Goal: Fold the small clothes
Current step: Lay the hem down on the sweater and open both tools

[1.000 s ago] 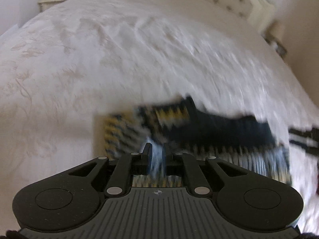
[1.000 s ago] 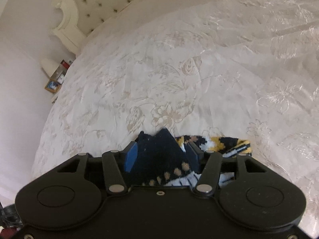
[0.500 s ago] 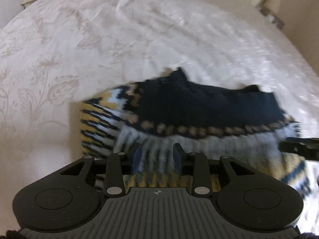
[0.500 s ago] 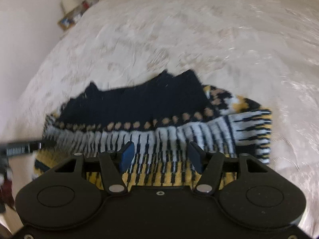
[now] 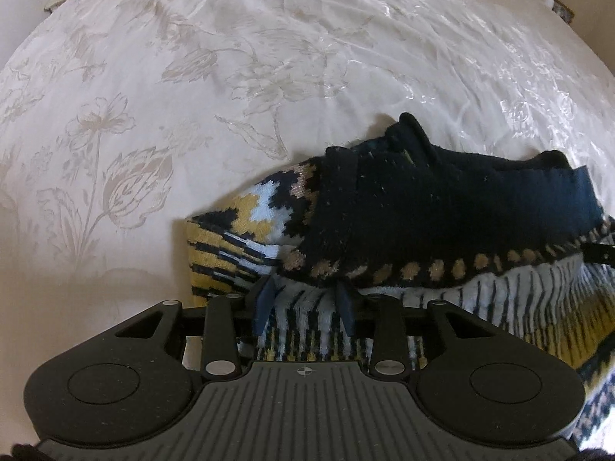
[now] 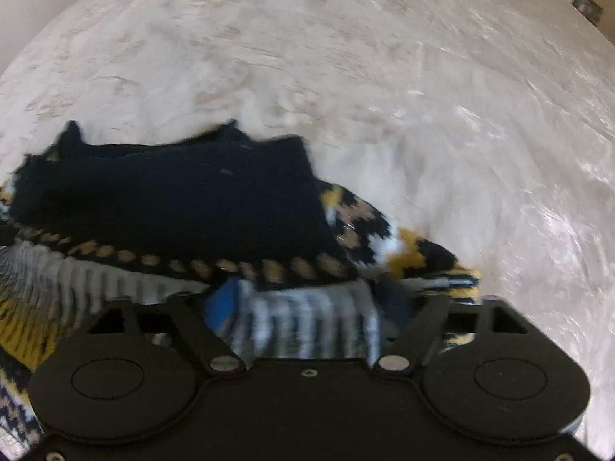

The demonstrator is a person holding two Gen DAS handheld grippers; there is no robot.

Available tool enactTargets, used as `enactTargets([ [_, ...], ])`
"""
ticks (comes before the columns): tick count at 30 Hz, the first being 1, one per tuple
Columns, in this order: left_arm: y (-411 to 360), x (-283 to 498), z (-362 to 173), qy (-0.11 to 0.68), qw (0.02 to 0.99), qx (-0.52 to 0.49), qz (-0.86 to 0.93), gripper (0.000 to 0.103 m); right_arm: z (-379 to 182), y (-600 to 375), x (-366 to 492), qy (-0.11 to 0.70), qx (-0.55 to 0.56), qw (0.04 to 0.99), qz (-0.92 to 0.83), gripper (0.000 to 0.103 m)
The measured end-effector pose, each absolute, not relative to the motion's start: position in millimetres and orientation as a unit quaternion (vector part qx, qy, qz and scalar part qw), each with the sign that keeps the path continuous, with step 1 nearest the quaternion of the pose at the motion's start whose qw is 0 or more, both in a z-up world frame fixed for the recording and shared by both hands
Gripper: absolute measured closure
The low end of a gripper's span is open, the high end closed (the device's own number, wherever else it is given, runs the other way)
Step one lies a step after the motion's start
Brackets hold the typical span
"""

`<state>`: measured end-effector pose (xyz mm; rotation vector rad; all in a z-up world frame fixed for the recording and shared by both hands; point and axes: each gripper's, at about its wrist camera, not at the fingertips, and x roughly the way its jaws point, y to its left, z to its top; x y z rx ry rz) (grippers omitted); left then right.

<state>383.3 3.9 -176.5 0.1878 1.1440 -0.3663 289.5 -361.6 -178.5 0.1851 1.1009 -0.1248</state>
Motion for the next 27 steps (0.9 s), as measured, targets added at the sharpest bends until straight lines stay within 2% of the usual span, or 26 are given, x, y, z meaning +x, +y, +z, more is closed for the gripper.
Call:
enactTargets([
  [7,0,372,-157,0.558,0.809,0.079,-0.169,0.065,-153,-364,261,0.494,0.110,0.861,-0.058,0.016],
  [11,0,359,-149,0.564,0.806,0.069,-0.169,0.054,-139,-362,241,0.480,0.123,0.867,-0.059,0.013],
  [13,-2,351,-145,0.565,0.804,0.068,-0.172,0.045,-133,-360,232,0.475,0.126,0.869,-0.058,0.011],
  [15,-5,342,-140,0.562,0.804,0.072,-0.179,0.032,-129,-357,226,0.472,0.128,0.871,-0.055,0.009],
  [19,-11,323,-133,0.554,0.807,0.085,-0.188,0.028,-123,-350,214,0.469,0.130,0.872,-0.049,0.003],
  [21,-13,314,-131,0.555,0.806,0.086,-0.189,0.020,-122,-345,206,0.470,0.127,0.872,-0.045,0.002],
  [27,-20,293,-133,0.572,0.794,0.081,-0.189,0.020,-125,-334,189,0.479,0.126,0.868,-0.034,0.000],
])
